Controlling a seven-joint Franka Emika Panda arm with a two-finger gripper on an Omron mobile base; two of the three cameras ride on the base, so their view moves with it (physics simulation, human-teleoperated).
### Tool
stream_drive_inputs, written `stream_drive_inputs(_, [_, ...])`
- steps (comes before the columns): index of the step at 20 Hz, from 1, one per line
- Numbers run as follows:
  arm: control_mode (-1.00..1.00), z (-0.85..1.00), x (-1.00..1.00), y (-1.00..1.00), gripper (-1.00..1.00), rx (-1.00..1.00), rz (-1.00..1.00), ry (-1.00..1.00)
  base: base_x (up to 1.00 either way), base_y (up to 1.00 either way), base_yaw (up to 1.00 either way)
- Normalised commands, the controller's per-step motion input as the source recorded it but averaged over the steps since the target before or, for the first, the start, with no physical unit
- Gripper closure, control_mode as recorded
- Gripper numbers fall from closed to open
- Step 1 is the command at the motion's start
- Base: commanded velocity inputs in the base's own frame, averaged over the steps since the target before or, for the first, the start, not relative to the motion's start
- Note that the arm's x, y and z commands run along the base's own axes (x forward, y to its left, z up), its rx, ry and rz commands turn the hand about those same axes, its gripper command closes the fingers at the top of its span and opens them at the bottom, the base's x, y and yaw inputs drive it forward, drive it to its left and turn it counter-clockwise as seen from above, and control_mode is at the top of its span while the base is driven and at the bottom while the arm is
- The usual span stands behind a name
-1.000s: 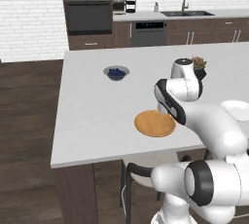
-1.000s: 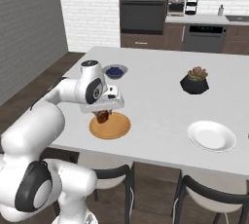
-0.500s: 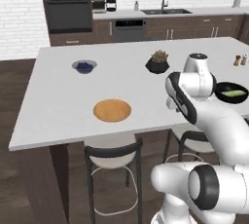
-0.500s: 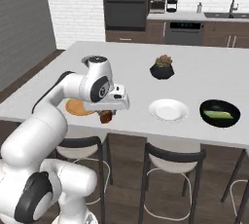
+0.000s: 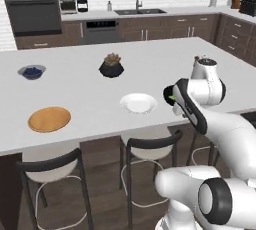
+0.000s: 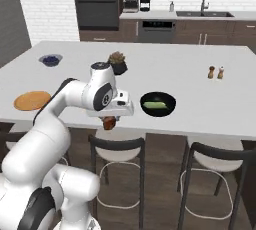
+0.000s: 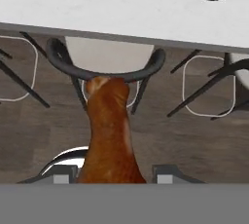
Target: Pick the chicken drumstick and corn from their plates and place them in the bowl. Then put the bowl in the fridge.
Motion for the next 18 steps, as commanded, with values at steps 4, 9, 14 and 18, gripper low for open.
stream_drive_inputs(4, [1.00, 0.00, 0.00, 0.00, 1.00, 0.00, 0.00, 0.00, 0.59, -0.53, -0.04])
stream_drive_inputs(9, [1.00, 0.00, 0.00, 0.00, 1.00, 0.00, 0.00, 0.00, 0.94, -0.29, 0.14])
stream_drive_inputs(14, [1.00, 0.00, 0.00, 0.00, 1.00, 0.00, 0.00, 0.00, 0.34, -0.86, 0.41])
stream_drive_inputs(18, [-1.00, 0.00, 0.21, -0.13, 1.00, 0.02, 0.06, 0.02, 0.40, -0.46, 0.24])
